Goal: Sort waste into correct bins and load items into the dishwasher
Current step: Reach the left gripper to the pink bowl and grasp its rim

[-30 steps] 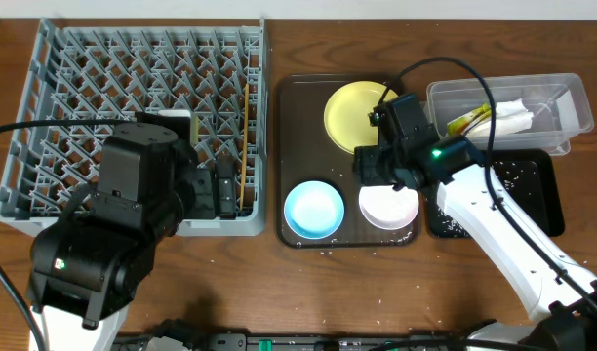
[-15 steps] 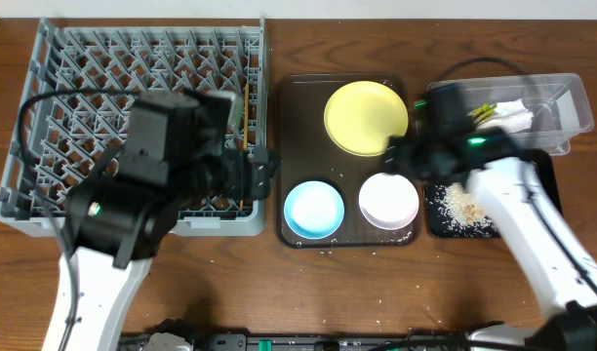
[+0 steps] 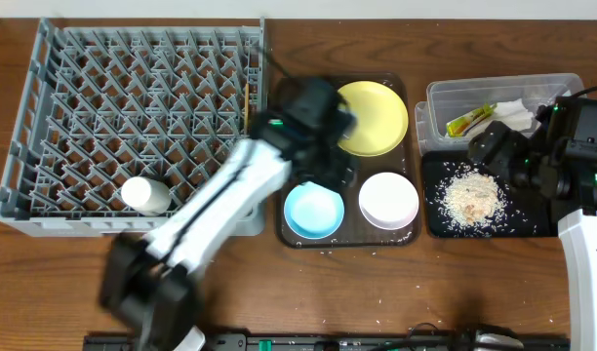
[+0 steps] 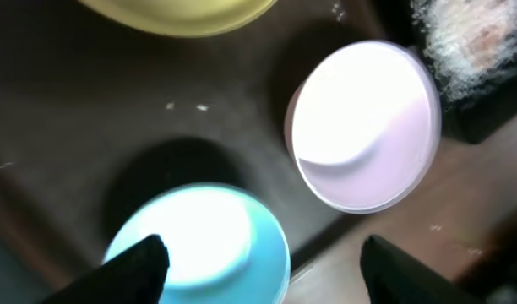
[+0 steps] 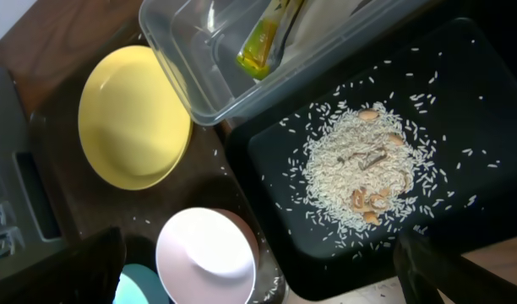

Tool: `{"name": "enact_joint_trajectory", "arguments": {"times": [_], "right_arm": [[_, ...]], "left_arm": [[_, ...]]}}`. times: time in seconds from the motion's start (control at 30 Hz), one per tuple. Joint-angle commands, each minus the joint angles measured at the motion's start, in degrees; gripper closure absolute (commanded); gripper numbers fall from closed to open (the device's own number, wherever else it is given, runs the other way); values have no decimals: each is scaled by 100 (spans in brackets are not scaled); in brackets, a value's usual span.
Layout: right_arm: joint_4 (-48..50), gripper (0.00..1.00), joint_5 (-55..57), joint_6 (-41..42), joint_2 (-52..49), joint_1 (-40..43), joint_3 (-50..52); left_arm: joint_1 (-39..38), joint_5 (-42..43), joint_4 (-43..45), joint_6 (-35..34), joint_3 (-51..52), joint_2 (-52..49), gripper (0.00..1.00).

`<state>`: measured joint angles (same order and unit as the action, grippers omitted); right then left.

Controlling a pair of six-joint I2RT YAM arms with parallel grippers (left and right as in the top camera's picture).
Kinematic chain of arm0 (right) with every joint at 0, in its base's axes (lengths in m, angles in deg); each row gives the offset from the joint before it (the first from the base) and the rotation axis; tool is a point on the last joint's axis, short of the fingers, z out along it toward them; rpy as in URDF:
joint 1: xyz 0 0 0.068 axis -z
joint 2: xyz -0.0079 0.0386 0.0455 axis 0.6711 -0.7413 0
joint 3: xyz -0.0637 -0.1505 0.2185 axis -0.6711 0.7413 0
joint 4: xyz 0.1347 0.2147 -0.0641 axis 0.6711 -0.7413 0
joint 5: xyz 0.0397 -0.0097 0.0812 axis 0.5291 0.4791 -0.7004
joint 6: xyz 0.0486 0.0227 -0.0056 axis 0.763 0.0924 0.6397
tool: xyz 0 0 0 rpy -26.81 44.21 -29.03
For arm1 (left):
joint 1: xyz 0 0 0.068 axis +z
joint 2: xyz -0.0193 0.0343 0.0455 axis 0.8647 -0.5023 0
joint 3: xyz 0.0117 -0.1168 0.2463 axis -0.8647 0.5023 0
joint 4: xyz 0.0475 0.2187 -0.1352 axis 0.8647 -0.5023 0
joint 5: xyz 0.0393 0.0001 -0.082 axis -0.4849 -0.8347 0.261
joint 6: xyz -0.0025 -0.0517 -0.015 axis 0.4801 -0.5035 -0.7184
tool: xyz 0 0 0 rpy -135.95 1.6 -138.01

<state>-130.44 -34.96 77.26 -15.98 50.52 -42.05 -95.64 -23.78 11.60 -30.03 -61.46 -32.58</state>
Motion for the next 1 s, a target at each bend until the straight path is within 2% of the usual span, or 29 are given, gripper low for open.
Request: {"name": "enact_joint_trajectory", "arguments": {"times": [0.0, 0.23, 0.43, 0.5, 0.63, 0.73, 0.93, 0.97], "right_arm": [[-20, 1, -46, 20, -11, 46, -26], [-20, 1, -48, 20, -11, 46, -26], [-20, 1, -46, 20, -11, 46, -26], [-20, 1, -46, 20, -11, 46, -26], [-20, 1, -46, 20, -13, 46, -26], [-20, 1, -46, 20, -11, 46, -26], [-20, 1, -46, 20, -13, 46, -24], [-20, 1, -46, 20, -11, 46, -24]], "left_arm": [[-299, -236, 348, 101, -44, -612, 30], [-479, -234, 1224, 96, -44, -1338, 42], [-507, -236, 1639, 96, -44, -1749, 60], [-507, -232, 1659, 96, -44, -1891, 71], [-514, -188, 1707, 92, -44, -1902, 81], [-544, 94, 1714, 92, -44, -1910, 81], [-728, 0, 1740, 157, -42, -1910, 81], [-743, -35, 1729, 164, -42, -1910, 88]]}}
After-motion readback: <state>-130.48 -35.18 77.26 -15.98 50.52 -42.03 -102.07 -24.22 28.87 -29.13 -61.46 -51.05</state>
